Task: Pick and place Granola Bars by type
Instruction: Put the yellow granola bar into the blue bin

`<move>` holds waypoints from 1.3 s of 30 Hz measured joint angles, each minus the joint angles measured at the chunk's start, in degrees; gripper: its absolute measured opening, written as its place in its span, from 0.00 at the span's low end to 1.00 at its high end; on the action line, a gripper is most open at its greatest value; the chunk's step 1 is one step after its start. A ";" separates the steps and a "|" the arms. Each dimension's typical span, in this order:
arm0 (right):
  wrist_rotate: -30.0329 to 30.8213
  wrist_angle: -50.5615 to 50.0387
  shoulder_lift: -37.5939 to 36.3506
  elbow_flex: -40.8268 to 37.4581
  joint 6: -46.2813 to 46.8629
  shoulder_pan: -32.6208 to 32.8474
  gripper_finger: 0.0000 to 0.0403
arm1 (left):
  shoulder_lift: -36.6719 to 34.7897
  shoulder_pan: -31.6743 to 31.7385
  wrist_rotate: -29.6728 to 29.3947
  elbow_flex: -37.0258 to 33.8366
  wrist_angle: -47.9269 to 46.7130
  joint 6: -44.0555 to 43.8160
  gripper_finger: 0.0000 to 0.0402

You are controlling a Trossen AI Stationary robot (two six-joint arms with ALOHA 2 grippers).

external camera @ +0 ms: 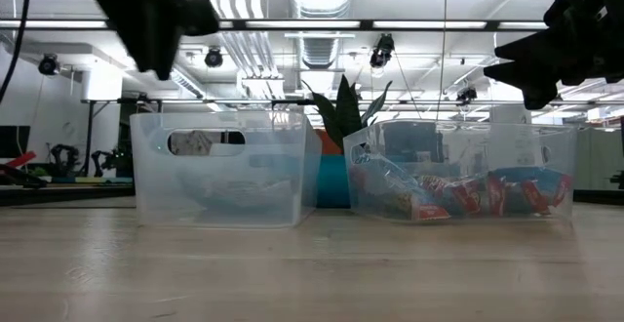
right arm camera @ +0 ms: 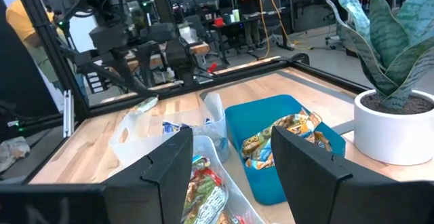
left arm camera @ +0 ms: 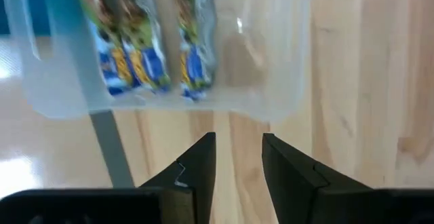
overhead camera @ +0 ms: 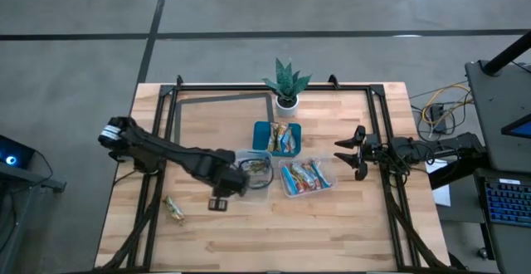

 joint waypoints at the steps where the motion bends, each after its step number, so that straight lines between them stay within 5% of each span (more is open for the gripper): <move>1: -0.06 -0.05 -0.07 0.00 -0.01 0.02 0.47 | -0.90 -0.54 0.43 -0.96 0.01 0.02 0.26; 25: -0.06 -0.05 -0.05 0.00 -0.01 0.02 0.47 | -17.47 -14.99 16.63 -22.35 1.98 -0.25 0.26; 39: -0.05 -0.05 -0.05 0.00 0.00 0.00 0.47 | -19.82 -22.26 18.58 -30.68 6.75 2.34 0.43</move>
